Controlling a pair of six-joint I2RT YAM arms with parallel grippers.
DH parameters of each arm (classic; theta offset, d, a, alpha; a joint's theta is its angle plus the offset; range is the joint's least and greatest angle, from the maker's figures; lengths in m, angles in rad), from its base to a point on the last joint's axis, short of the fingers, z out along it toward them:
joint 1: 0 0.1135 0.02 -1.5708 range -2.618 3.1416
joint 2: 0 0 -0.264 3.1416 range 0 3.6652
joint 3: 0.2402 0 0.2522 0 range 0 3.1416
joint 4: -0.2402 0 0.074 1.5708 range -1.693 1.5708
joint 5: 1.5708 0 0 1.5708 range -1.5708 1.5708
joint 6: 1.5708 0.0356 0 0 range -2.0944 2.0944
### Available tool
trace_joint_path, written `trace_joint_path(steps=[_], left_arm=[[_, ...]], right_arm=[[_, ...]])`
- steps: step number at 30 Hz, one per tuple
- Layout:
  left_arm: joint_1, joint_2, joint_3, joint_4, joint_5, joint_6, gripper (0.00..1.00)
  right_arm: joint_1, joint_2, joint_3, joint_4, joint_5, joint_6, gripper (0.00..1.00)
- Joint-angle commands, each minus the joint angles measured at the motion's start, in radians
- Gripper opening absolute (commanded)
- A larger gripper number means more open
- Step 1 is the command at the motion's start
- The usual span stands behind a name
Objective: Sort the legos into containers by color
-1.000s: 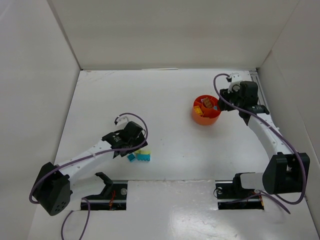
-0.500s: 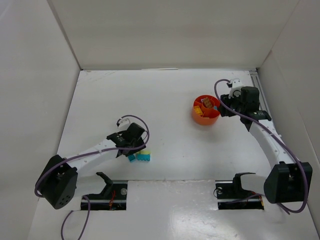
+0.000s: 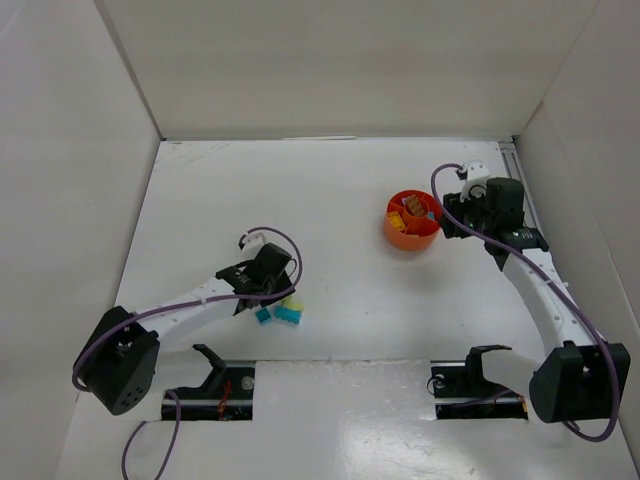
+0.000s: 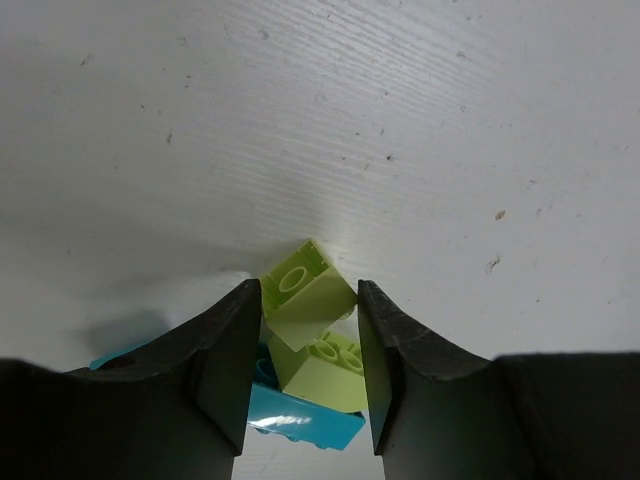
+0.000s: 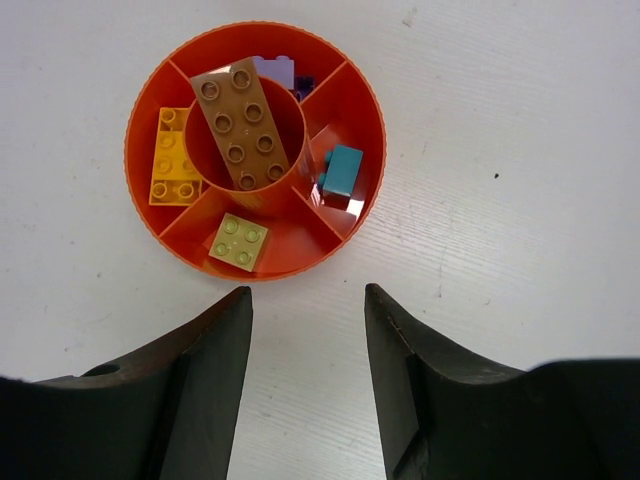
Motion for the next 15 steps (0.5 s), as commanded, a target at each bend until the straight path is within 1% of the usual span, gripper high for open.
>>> trace_joint_path(steps=[1, 3, 5, 6, 7, 8, 9, 10, 12, 13, 14, 15], left_arm=[[0.006, 0.023, -0.018, 0.031, 0.018, 0.012, 0.32], [0.006, 0.023, -0.018, 0.019, 0.009, 0.012, 0.26], [0.006, 0.023, -0.018, 0.019, 0.009, 0.012, 0.23], [0.006, 0.001, -0.006, 0.019, 0.009, 0.012, 0.21], [0.006, 0.000, -0.006, 0.019, 0.009, 0.024, 0.21], [0.006, -0.025, 0.011, 0.019, 0.009, 0.024, 0.20], [0.006, -0.042, 0.022, 0.019, 0.009, 0.024, 0.20], [0.006, -0.062, 0.032, 0.019, 0.009, 0.039, 0.20], [0.006, -0.130, 0.072, 0.059, 0.020, 0.059, 0.20], [0.006, -0.153, 0.087, 0.074, 0.061, 0.059, 0.20], [0.006, -0.177, 0.110, 0.100, 0.096, 0.075, 0.20], [-0.003, -0.229, 0.111, 0.178, 0.136, 0.099, 0.20]], right_arm=[[-0.001, -0.035, -0.005, 0.002, -0.025, -0.027, 0.54], [-0.001, -0.036, -0.016, -0.007, -0.042, -0.038, 0.54], [-0.001, -0.062, -0.027, 0.002, -0.085, -0.075, 0.54], [-0.001, -0.075, -0.039, 0.014, -0.172, -0.121, 0.55], [-0.001, -0.075, -0.039, 0.014, -0.224, -0.121, 0.55], [-0.001, -0.091, -0.057, 0.031, -0.286, -0.171, 0.57], [-0.001, -0.100, -0.068, 0.046, -0.355, -0.184, 0.57], [0.009, -0.109, -0.080, 0.100, -0.487, -0.184, 0.59], [0.072, -0.131, -0.119, 0.170, -0.606, -0.196, 0.63], [0.104, -0.144, -0.119, 0.198, -0.689, -0.213, 0.65], [0.171, -0.144, -0.119, 0.211, -0.717, -0.234, 0.66], [0.207, -0.144, -0.108, 0.211, -0.737, -0.277, 0.68]])
